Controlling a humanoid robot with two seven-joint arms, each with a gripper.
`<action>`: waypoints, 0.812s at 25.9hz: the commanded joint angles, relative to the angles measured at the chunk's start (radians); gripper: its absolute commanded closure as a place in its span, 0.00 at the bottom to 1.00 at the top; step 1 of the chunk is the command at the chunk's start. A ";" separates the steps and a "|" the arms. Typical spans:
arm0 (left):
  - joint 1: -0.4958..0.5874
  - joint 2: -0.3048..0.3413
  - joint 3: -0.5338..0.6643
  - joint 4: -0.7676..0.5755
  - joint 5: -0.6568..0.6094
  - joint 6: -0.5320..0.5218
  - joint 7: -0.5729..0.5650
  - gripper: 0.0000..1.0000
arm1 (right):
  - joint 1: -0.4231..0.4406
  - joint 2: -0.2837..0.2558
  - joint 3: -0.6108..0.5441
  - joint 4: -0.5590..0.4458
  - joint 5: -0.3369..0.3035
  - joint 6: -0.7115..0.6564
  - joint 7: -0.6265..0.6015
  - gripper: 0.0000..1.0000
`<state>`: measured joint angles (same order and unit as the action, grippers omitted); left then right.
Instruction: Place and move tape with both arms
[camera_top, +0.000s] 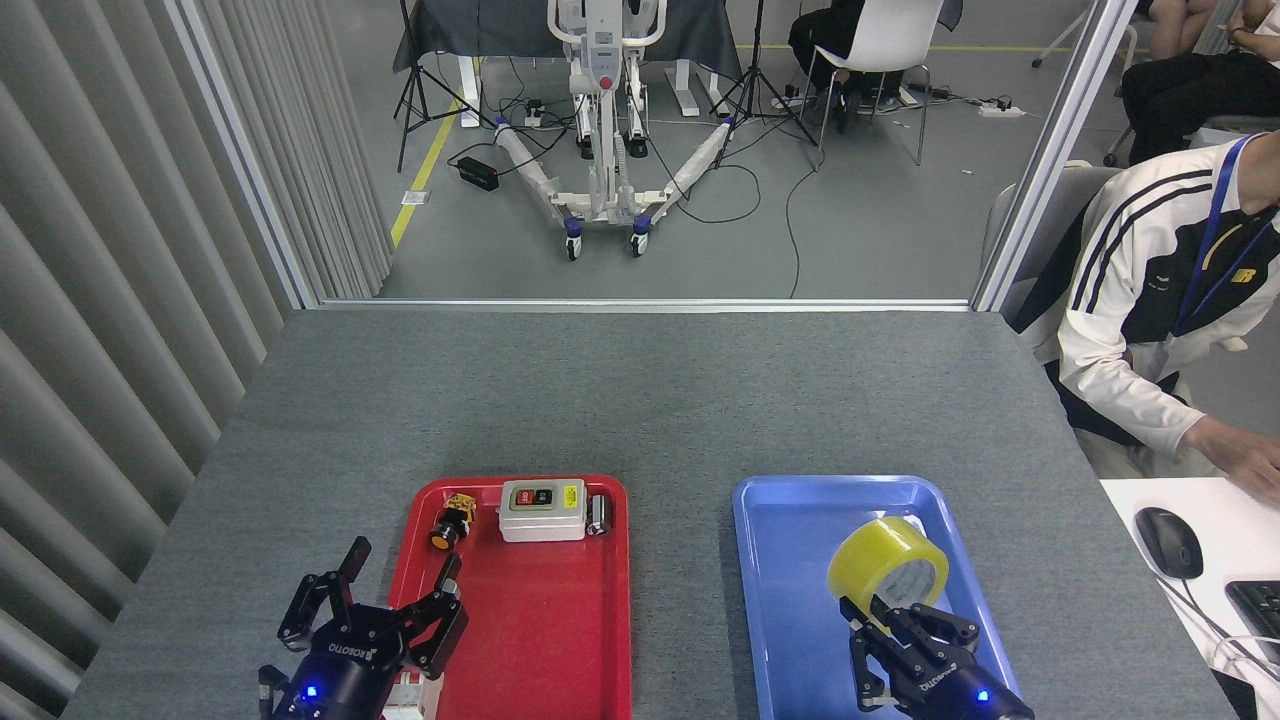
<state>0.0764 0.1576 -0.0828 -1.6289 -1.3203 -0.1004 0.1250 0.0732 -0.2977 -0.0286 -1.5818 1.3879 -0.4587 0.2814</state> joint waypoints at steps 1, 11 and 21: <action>0.034 0.003 -0.038 -0.023 -0.042 0.140 0.036 0.00 | -0.052 0.002 0.004 -0.012 -0.095 0.040 0.285 1.00; 0.049 -0.004 0.047 -0.034 0.072 0.071 0.019 0.00 | -0.108 0.017 0.047 -0.014 -0.162 0.281 0.509 0.00; 0.051 0.003 0.080 -0.039 0.073 -0.018 0.036 0.00 | -0.105 0.026 0.049 -0.033 -0.164 0.282 0.486 0.00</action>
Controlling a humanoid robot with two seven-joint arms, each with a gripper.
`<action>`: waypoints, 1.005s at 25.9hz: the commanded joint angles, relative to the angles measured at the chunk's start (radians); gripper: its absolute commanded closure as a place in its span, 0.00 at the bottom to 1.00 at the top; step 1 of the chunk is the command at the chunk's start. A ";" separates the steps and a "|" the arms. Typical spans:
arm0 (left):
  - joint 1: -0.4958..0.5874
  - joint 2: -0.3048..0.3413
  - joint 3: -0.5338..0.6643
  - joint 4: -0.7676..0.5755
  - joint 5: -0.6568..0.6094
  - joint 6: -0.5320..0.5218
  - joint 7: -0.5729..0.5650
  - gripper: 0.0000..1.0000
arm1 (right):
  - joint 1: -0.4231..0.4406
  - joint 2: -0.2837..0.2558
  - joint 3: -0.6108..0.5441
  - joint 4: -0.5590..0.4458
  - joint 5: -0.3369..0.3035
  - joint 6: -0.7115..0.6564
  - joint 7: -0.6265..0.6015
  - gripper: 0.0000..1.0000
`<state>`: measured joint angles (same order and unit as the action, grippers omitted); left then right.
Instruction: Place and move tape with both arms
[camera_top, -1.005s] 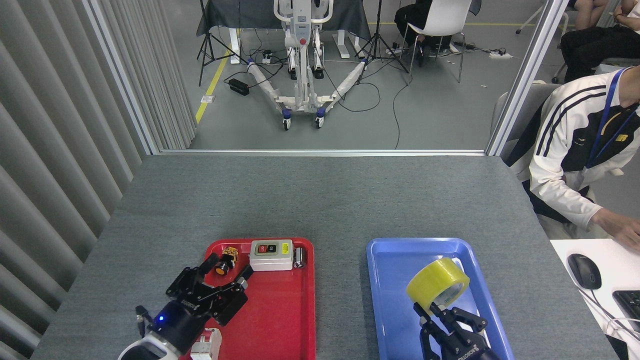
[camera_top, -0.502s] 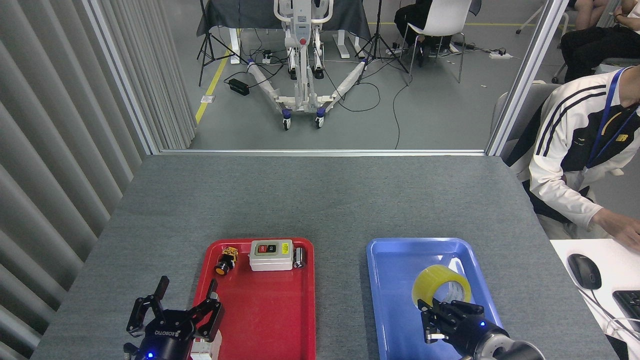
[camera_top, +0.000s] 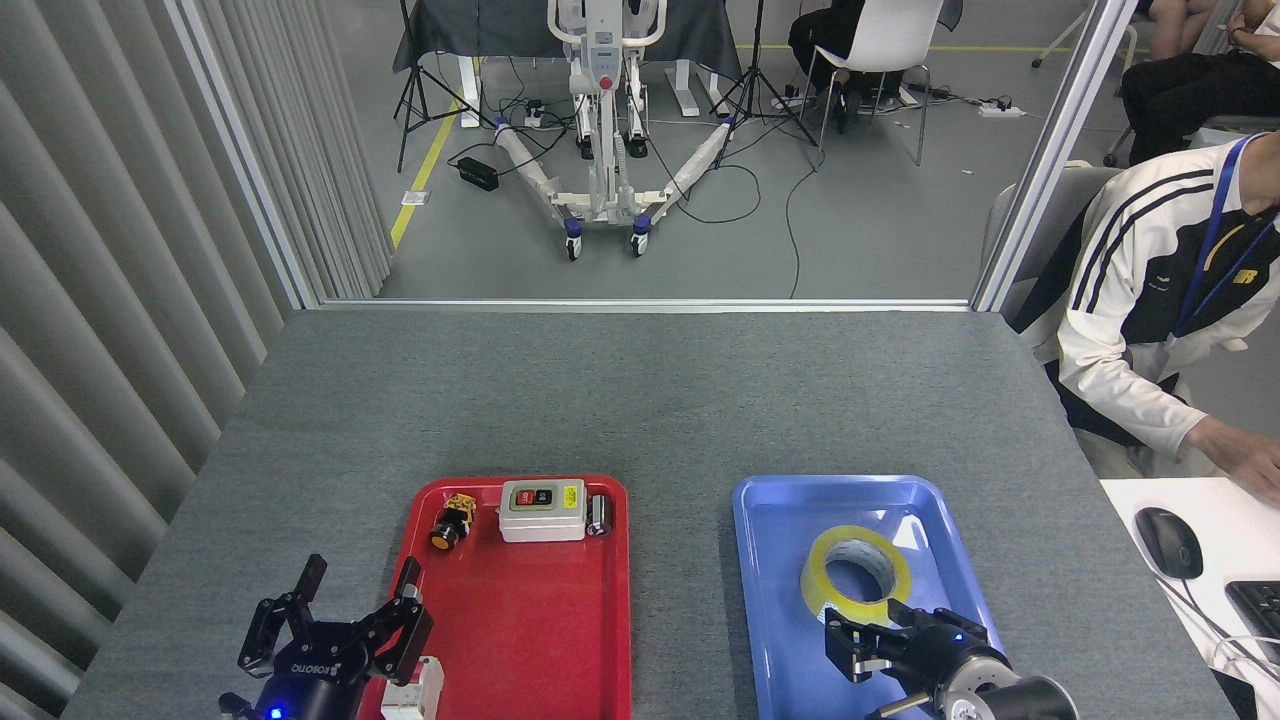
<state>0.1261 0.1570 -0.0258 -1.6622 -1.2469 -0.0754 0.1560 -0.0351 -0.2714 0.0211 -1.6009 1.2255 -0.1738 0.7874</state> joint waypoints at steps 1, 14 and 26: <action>0.003 0.004 0.040 -0.010 0.000 -0.064 0.007 0.00 | 0.007 0.001 -0.003 -0.028 -0.001 -0.003 -0.028 0.00; 0.003 0.000 0.044 0.006 0.000 -0.060 0.007 0.00 | 0.185 0.072 -0.095 -0.070 0.115 -0.024 -0.789 0.00; 0.000 -0.022 0.046 0.007 0.000 -0.057 0.005 0.00 | 0.208 0.123 -0.082 -0.048 0.184 0.119 -0.925 0.00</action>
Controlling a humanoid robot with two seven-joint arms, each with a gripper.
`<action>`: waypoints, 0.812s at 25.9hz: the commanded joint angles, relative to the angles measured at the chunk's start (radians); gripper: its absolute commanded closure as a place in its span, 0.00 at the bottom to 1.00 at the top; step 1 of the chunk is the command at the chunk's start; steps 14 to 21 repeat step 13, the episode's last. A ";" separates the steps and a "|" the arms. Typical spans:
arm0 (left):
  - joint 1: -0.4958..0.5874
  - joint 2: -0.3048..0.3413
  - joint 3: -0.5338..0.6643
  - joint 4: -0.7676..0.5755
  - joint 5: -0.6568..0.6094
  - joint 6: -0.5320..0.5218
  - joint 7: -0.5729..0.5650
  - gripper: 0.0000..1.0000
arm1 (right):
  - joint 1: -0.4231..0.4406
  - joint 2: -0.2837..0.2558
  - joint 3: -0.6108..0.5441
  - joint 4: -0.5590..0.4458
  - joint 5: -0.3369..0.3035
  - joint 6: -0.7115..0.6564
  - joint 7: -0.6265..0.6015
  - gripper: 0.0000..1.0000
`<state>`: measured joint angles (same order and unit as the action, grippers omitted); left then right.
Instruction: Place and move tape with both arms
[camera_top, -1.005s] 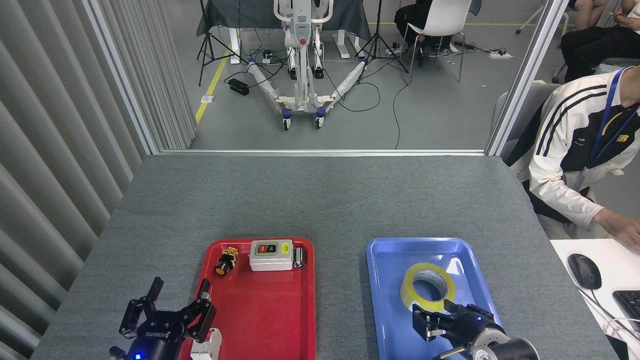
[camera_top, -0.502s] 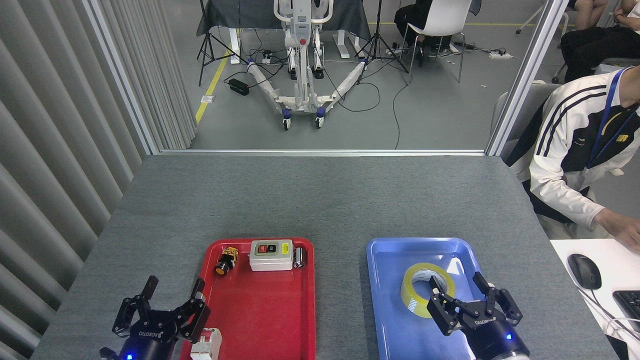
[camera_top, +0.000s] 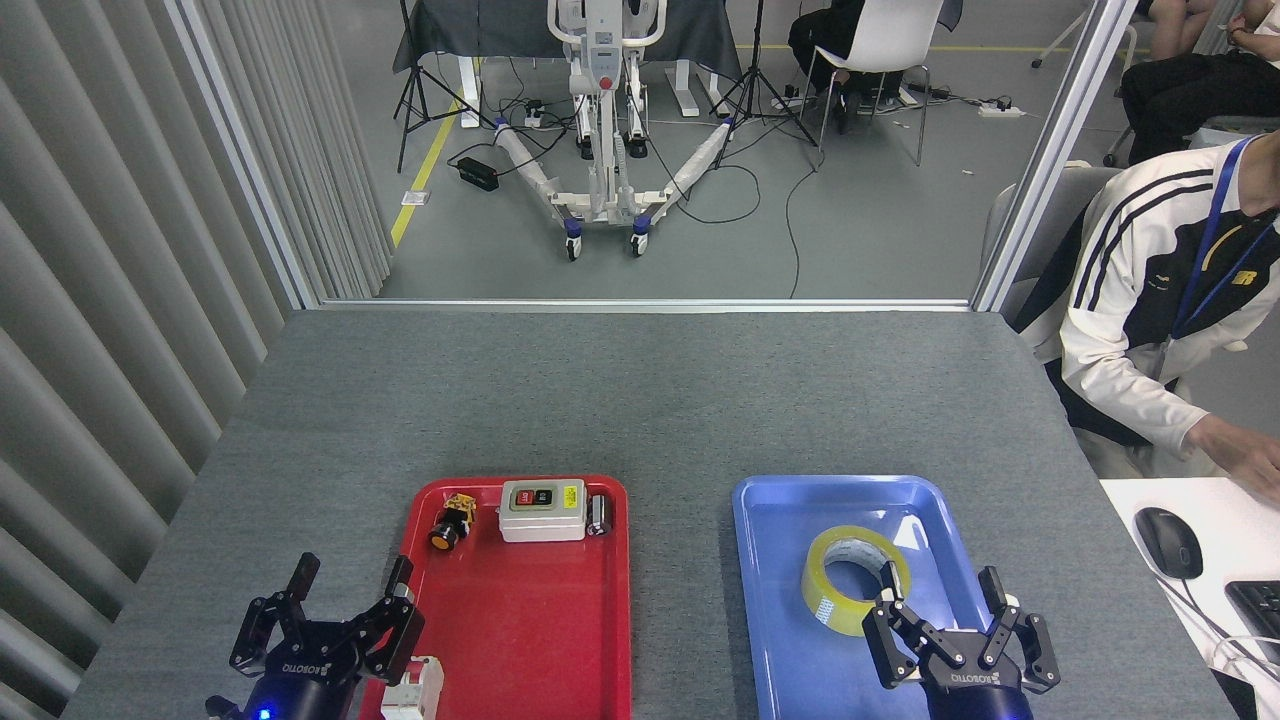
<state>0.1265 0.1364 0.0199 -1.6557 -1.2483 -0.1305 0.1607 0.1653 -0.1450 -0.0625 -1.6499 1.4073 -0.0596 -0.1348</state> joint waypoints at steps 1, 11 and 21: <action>-0.001 -0.001 0.000 0.001 0.001 -0.001 0.000 0.00 | 0.011 -0.004 0.001 0.001 0.002 0.004 0.000 0.00; -0.001 0.005 -0.005 0.001 0.003 0.000 0.000 0.00 | 0.023 -0.025 0.004 -0.001 -0.002 0.004 0.004 0.00; -0.001 0.005 -0.005 0.001 0.003 0.000 0.000 0.00 | 0.028 -0.027 0.006 -0.001 -0.002 0.004 0.003 0.00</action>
